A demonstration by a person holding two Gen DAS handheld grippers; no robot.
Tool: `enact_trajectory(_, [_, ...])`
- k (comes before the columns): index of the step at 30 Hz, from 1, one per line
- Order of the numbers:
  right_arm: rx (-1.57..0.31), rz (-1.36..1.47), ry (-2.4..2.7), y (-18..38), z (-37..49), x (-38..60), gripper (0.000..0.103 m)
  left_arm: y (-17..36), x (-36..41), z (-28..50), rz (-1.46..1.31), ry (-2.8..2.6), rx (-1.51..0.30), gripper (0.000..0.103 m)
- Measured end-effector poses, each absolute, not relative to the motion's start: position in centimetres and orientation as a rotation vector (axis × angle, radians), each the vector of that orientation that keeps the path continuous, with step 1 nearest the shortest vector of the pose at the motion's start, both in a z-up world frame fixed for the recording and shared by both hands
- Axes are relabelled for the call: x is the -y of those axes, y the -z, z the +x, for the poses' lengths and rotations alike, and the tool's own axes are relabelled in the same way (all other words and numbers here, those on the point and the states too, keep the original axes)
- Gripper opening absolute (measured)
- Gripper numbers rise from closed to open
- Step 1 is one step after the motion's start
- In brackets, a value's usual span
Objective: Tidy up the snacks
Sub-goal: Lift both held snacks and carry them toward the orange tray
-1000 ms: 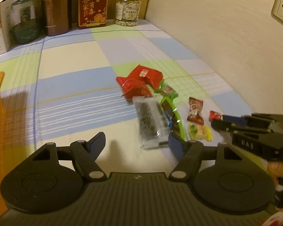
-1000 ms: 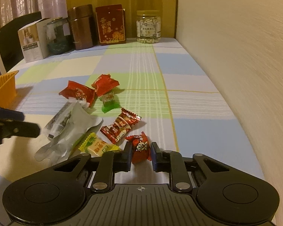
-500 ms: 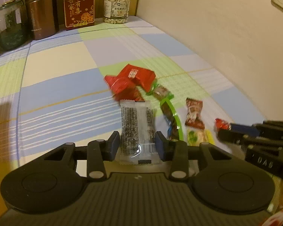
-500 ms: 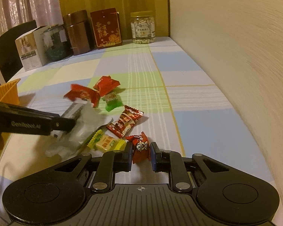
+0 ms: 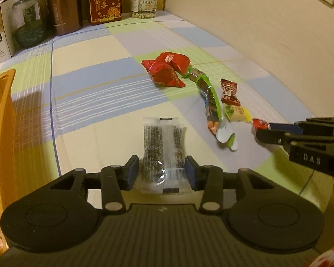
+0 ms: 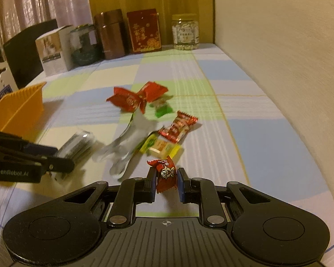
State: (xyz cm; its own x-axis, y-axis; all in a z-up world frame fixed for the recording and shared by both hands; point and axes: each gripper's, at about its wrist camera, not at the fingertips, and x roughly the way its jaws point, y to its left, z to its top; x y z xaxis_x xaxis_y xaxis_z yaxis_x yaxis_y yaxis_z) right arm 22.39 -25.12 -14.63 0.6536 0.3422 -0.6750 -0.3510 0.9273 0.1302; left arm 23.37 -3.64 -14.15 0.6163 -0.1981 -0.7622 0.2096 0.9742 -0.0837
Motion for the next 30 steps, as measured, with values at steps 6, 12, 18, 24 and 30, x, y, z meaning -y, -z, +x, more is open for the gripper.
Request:
enact_trajectory(6, [-0.769, -0.043, -0.391, 15.2, 22.3, 24.8, 0.02, 14.6, 4.1, 24.0, 0.033, 0.235, -0.843, 0.045])
enact_trajectory(12, [-0.758, -0.086, -0.402, 15.3, 22.6, 24.4, 0.023, 14.9, 4.5, 24.2, 0.052, 0.239, -0.835, 0.044])
enact_trajectory(18, [-0.751, -0.11, -0.399, 15.5, 22.6, 23.8, 0.024, 14.8, 4.6, 24.2, 0.054, 0.241, -0.844, 0.035])
enact_trajectory(24, [-0.761, -0.103, -0.395, 14.6, 22.2, 23.7, 0.019, 13.7, 4.0, 23.2, 0.031, 0.233, -0.846, 0.035])
enact_trajectory(30, [-0.746, -0.055, -0.388, 12.4, 21.1, 23.7, 0.019, 11.3, 3.0, 21.4, -0.003, 0.198, -0.829, 0.035])
